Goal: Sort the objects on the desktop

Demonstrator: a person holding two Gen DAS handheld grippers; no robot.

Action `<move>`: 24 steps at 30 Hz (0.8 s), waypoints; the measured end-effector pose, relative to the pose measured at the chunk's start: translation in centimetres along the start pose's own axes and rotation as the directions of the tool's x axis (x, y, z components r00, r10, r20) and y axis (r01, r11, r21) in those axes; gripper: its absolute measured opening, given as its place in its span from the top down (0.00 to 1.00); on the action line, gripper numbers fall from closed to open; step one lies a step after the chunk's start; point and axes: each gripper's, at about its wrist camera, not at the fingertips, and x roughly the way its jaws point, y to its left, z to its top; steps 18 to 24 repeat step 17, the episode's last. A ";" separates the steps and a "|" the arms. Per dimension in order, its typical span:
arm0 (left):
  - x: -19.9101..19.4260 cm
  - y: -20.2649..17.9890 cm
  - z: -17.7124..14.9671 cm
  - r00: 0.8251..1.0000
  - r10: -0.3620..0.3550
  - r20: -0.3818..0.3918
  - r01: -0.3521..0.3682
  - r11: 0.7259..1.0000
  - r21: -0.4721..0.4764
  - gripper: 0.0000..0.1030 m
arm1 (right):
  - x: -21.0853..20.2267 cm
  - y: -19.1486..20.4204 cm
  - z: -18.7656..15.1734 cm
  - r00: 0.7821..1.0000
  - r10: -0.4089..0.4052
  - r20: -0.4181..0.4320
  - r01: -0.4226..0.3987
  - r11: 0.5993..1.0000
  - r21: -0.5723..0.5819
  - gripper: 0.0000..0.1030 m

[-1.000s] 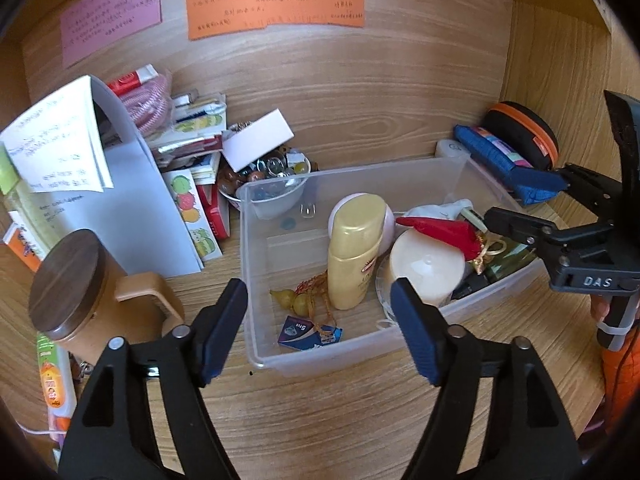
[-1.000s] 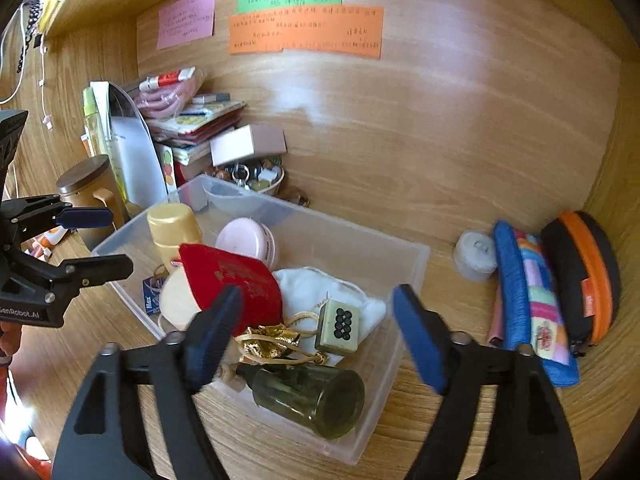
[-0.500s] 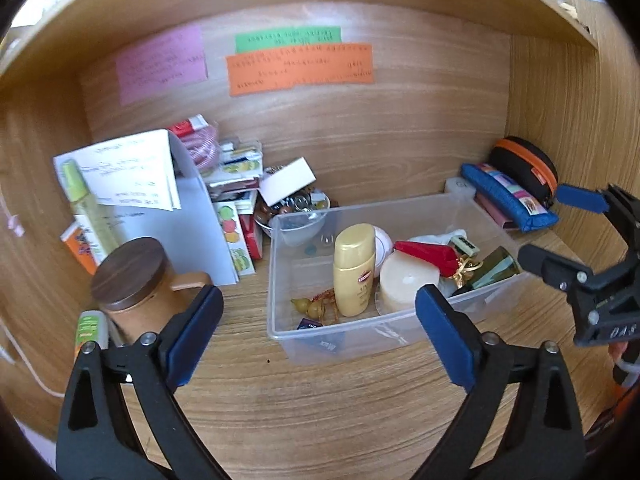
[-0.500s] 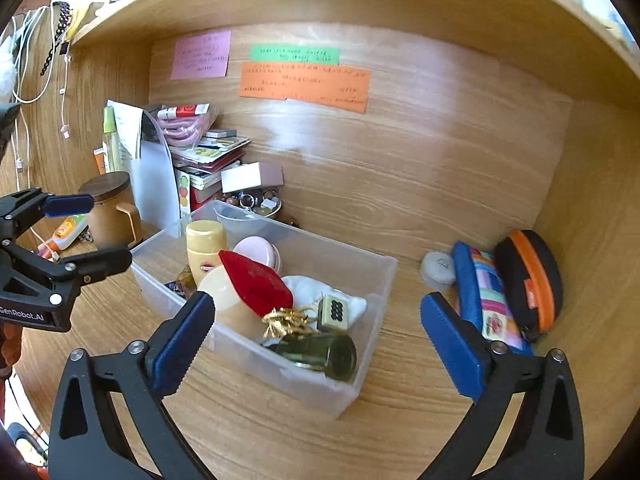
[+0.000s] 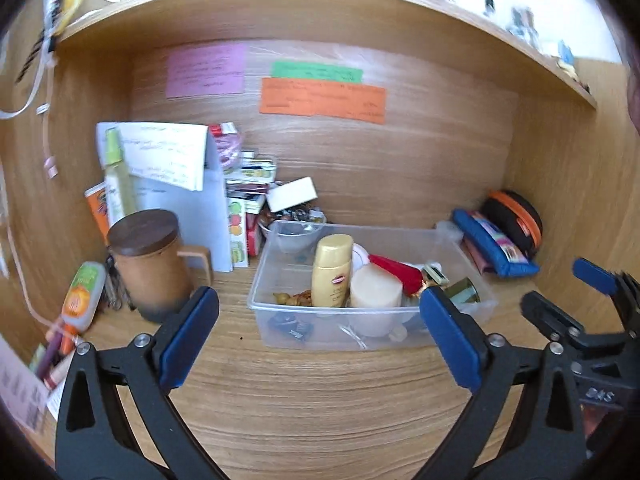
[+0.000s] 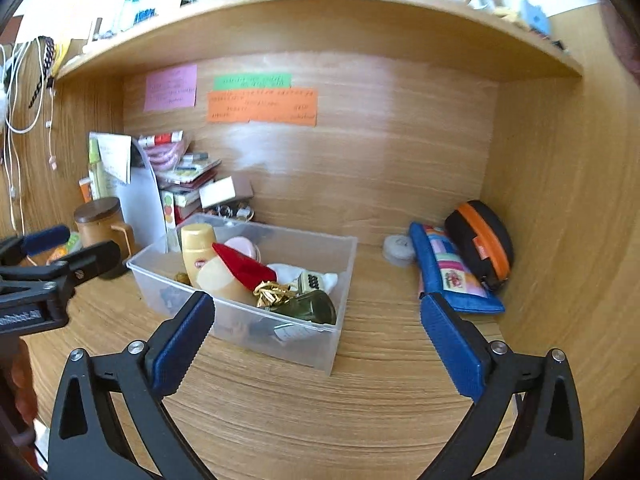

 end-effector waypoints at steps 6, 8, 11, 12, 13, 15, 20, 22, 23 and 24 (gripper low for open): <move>-0.8 0.2 -0.7 0.999 0.031 0.035 -0.030 0.999 -0.022 0.01 | -0.8 0.1 -1.1 1.000 -0.005 0.011 0.005 0.999 0.036 0.00; -0.9 0.2 -1.0 0.999 0.024 0.028 -0.024 1.000 -0.012 0.01 | -0.7 0.2 -1.6 1.000 -0.021 0.003 0.021 0.999 0.033 0.00; -0.8 0.1 -1.5 1.000 0.024 0.015 -0.024 1.000 0.011 0.00 | -0.5 0.3 -2.3 1.000 -0.028 0.001 0.028 0.999 0.035 0.00; -0.8 0.0 -1.7 0.999 0.029 0.016 -0.029 0.999 0.016 0.00 | -0.5 0.2 -2.4 1.000 -0.022 -0.001 0.022 0.999 0.038 0.00; -0.9 0.0 -1.9 0.999 0.029 0.020 -0.030 0.999 0.025 0.00 | -0.4 0.2 -2.5 1.000 -0.017 -0.001 0.017 0.999 0.042 0.00; -1.0 -0.1 -2.2 0.999 0.037 0.025 -0.038 0.999 0.039 0.00 | -0.3 0.1 -2.7 1.000 -0.018 -0.005 0.018 0.999 0.051 0.00; -1.2 -0.1 -2.4 0.999 0.037 0.026 -0.038 0.998 0.044 0.00 | -0.1 0.1 -2.8 1.000 -0.013 -0.010 0.014 0.998 0.058 0.00; -1.2 -0.1 -2.4 0.999 0.037 0.026 -0.038 0.998 0.044 0.00 | -0.1 0.1 -2.8 1.000 -0.013 -0.010 0.014 0.998 0.058 0.00; -1.2 -0.1 -2.4 0.999 0.037 0.026 -0.038 0.998 0.044 0.00 | -0.1 0.1 -2.8 1.000 -0.013 -0.010 0.014 0.998 0.058 0.00; -1.2 -0.1 -2.4 0.999 0.037 0.026 -0.038 0.998 0.044 0.00 | -0.1 0.1 -2.8 1.000 -0.013 -0.010 0.014 0.998 0.058 0.00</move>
